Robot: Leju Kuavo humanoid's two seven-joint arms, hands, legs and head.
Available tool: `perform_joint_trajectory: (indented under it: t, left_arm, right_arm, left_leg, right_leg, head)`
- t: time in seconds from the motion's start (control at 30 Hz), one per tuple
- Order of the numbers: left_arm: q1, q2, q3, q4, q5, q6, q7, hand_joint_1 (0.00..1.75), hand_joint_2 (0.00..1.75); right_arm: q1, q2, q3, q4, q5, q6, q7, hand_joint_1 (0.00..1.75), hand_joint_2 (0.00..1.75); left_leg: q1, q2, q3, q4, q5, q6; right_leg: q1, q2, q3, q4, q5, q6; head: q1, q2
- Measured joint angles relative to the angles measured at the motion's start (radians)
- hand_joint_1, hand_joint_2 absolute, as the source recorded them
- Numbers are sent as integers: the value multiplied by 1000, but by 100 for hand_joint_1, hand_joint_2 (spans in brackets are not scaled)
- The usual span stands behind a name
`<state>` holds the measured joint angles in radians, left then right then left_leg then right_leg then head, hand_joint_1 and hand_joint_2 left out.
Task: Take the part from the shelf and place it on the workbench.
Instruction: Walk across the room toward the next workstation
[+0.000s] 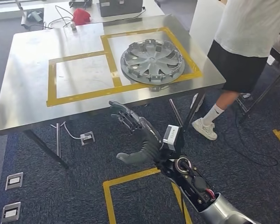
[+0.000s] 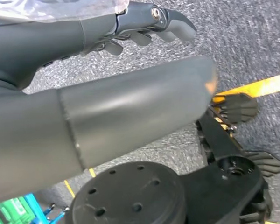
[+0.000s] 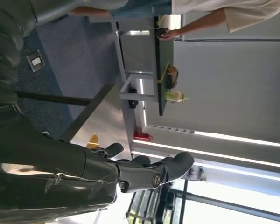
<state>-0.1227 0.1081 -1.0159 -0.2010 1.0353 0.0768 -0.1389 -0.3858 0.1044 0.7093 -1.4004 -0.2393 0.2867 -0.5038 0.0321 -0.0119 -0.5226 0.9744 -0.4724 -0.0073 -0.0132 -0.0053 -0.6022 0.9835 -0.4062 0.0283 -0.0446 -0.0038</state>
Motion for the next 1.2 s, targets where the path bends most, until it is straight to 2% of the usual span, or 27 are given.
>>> perform_joint_trajectory:
  t: [0.03,0.1,0.13,0.17,0.2,0.23,0.27,0.3,0.33,0.37,0.4,0.47,0.53,0.6,0.63,0.67,0.7,0.73,0.77,0.83,0.9,0.97,1.0,1.03,1.13,1.17,1.2]
  left_arm:
    - [0,0,0,0,0,-1,0,0,0]
    - [1,1,0,0,0,-2,0,0,0]
    - [2,2,0,0,0,-2,0,0,0]
    - [2,2,0,0,0,-2,0,0,0]
    - [3,3,0,0,0,-2,0,0,0]
    - [3,3,0,0,0,-2,0,0,0]
    - [3,3,0,0,0,-2,0,0,0]
    - [2,2,0,0,0,-2,0,0,0]
    - [2,0,0,0,0,-2,0,0,0]
    - [3,0,0,0,0,-2,0,0,0]
    - [3,-1,0,0,0,-2,0,0,0]
    - [3,0,0,0,0,-2,0,0,0]
    - [1,1,0,0,0,-2,0,0,0]
    - [1,2,0,0,0,-2,0,0,0]
    - [2,2,0,0,0,-2,0,0,0]
    - [4,3,0,0,1,-2,0,0,0]
    - [7,3,0,0,1,-2,0,0,0]
    - [8,4,0,0,1,-2,0,0,0]
    - [9,4,0,0,2,-2,0,0,0]
    - [9,6,0,0,3,-2,0,0,0]
    - [7,7,0,0,4,-2,0,0,0]
    - [6,5,0,0,5,-2,0,0,0]
    - [6,4,0,0,5,-2,0,0,0]
    - [6,3,0,0,5,-2,0,0,0]
    - [8,3,0,0,6,-2,0,0,0]
    - [8,3,0,0,6,-2,0,0,0]
    - [9,3,0,0,6,-2,0,0,0]
  right_arm:
    - [0,-2,-1,0,-2,-1,0,0,87]
    - [1,-6,-3,0,-6,-2,-2,0,0]
    - [2,-8,-4,1,-9,-3,-2,0,0]
    - [3,-9,-6,2,-11,-3,-2,0,0]
    - [3,-10,-7,3,-13,-4,-2,0,0]
    - [3,-10,-8,4,-13,-4,-2,0,0]
    - [2,-10,-10,4,-13,-4,-3,0,0]
    - [0,-10,-11,4,-13,-4,-3,0,0]
    - [-1,-10,-13,4,-13,-4,-3,0,0]
    - [-2,-10,-14,3,-13,-4,-3,0,0]
    - [-2,-10,-15,3,-14,-4,-3,0,0]
    - [-2,-10,-16,3,-19,-4,-3,0,0]
    - [-2,-10,-16,4,-23,-2,-3,0,0]
    - [-1,-10,-16,5,-22,2,-4,0,0]
    - [1,-10,-15,7,-21,4,-5,0,0]
    - [3,-10,-15,8,-20,5,-6,0,0]
    - [4,-10,-15,9,-19,5,-7,0,0]
    - [4,-10,-15,10,-19,5,-8,0,0]
    - [4,-10,-15,10,-19,5,-8,0,0]
    - [3,-10,-15,10,-19,5,-9,0,0]
    - [3,-10,-16,10,-19,5,-10,0,0]
    - [3,-11,-16,10,-20,5,-11,0,0]
    - [3,-11,-17,10,-20,4,-12,0,0]
    - [2,-11,-17,10,-21,3,-12,0,0]
    - [5,-13,-19,10,-25,0,-13,0,0]
    - [7,-14,-20,10,-25,-2,-13,0,0]
    - [9,-16,-21,10,-26,-3,-14,0,0]
  left_leg:
    - [0,1,-4,-1,4,6]
    - [-3,2,-13,-1,11,15]
    - [-6,2,-16,-1,14,18]
    - [-8,2,-19,-1,17,19]
    - [-12,2,-21,-1,19,19]
    - [-15,2,-21,-1,20,19]
    - [-17,4,-21,-1,21,19]
    - [-21,5,-22,-1,23,18]
    - [-22,8,-23,-1,25,15]
    - [-21,12,-24,-2,27,12]
    - [-22,16,-24,-4,29,8]
    - [-22,25,-21,-7,27,-2]
    - [-24,24,-42,41,-9,-11]
    - [-20,20,-102,169,-77,-17]
    - [-19,20,-132,232,-101,-19]
    - [-18,19,-147,266,-107,-21]
    - [-18,19,-143,260,-92,-22]
    - [-16,17,-120,215,-63,-23]
    - [-14,13,-85,147,-27,-23]
    - [-12,-6,-27,28,15,-18]
    - [-15,-13,-14,-7,20,-8]
    - [-15,0,-16,-10,27,4]
    - [-13,6,-17,-13,31,10]
    - [-10,13,-18,-15,34,15]
    - [-9,31,-23,-16,37,21]
    - [-9,38,-25,-15,37,21]
    - [-9,46,-25,-15,38,20]
  right_leg:
    - [-1,1,-19,44,-30,3]
    - [-2,1,-74,187,-110,8]
    - [-2,1,-97,250,-136,7]
    - [-1,1,-105,283,-145,5]
    - [1,1,-92,272,-133,0]
    - [5,2,-61,221,-106,-9]
    - [12,-3,-20,147,-76,-22]
    - [19,-11,20,72,-52,-34]
    - [25,-18,46,21,-39,-43]
    - [30,-23,59,-9,-35,-49]
    - [33,-22,61,-17,-35,-50]
    - [28,-11,67,-36,-23,-49]
    - [20,-3,74,-61,-7,-50]
    - [19,5,71,-67,1,-54]
    - [20,10,67,-66,2,-55]
    - [20,16,64,-64,3,-55]
    - [20,23,61,-60,4,-54]
    - [19,30,59,-56,4,-53]
    - [18,37,56,-50,3,-51]
    - [21,49,46,-36,1,-43]
    - [22,59,36,-28,2,-32]
    - [21,61,31,-24,2,-23]
    - [21,54,24,-9,-9,-17]
    - [20,44,8,26,-33,-11]
    - [11,18,-76,225,-135,5]
    - [8,15,-94,272,-151,8]
    - [5,13,-93,278,-145,10]
  head:
    - [1,0]
    - [3,0]
    - [3,0]
    - [3,0]
    - [3,0]
    - [3,0]
    - [3,0]
    - [2,0]
    - [2,0]
    - [2,0]
    - [2,0]
    - [2,0]
    - [1,0]
    - [0,0]
    - [0,0]
    - [0,0]
    - [0,0]
    - [0,0]
    - [0,0]
    - [0,0]
    - [1,0]
    - [2,0]
    - [3,0]
    - [4,0]
    - [7,0]
    - [7,0]
    - [7,0]
